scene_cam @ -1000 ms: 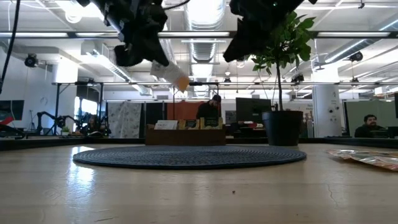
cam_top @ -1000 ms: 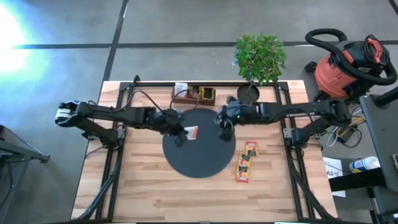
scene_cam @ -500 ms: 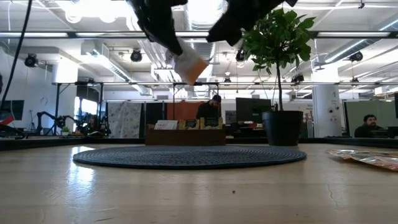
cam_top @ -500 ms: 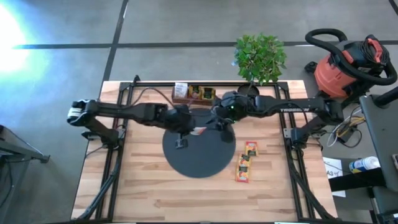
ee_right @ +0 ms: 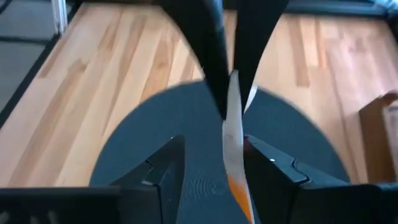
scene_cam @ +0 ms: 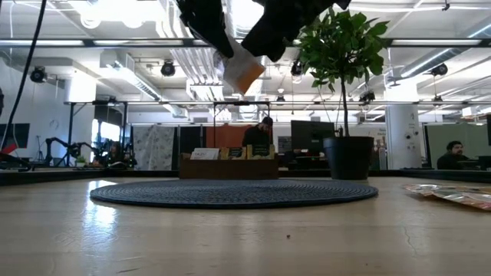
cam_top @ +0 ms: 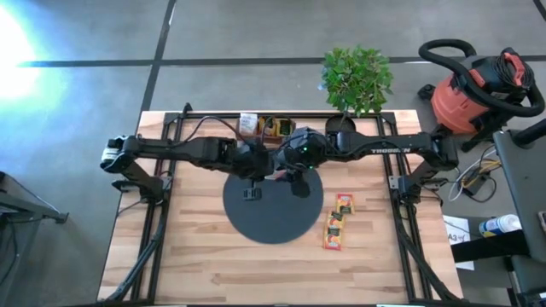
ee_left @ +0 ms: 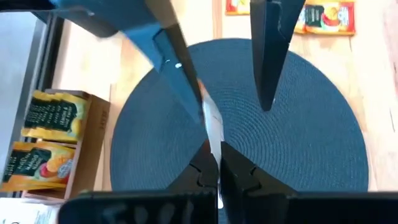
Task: Pick & Place Tea
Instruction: Put the white tea bag into the left section of the brown wooden organizer
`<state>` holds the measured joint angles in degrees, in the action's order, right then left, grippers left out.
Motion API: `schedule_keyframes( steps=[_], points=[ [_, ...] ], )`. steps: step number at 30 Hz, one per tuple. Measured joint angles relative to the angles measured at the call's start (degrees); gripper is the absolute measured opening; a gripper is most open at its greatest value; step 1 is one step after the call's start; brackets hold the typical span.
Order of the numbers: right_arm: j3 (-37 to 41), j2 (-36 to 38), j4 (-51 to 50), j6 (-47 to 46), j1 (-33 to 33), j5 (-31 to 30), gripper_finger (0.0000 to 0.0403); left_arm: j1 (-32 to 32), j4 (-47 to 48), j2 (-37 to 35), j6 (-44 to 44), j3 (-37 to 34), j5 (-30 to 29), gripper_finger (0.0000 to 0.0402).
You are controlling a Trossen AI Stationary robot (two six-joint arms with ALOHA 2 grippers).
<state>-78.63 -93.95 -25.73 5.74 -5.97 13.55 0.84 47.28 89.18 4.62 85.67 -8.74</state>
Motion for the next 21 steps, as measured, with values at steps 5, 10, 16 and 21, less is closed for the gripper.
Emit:
schedule_keyframes(
  steps=[5, 10, 16, 21],
  points=[
    [0.26, 0.02, 1.46, -0.03, 0.08, -0.03, 0.0158, 0.42, -0.61, -0.41, 0.10, -0.24, -0.18, 0.0000],
    [0.26, -0.57, 2.45, 0.55, 0.08, -0.03, 0.0137, 1.04, -2.85, -0.39, 0.67, -0.41, 0.17, 0.0000],
    [0.28, -1.55, 1.94, -0.24, 0.08, -0.10, 0.0075, 1.20, -3.16, -0.43, 1.08, -0.27, 0.29, 0.0000],
    [0.28, -1.47, 2.10, -0.81, 0.08, -0.05, 0.0016, 1.22, -2.06, -0.51, -3.54, -0.46, 0.24, 0.0011]
  ],
)
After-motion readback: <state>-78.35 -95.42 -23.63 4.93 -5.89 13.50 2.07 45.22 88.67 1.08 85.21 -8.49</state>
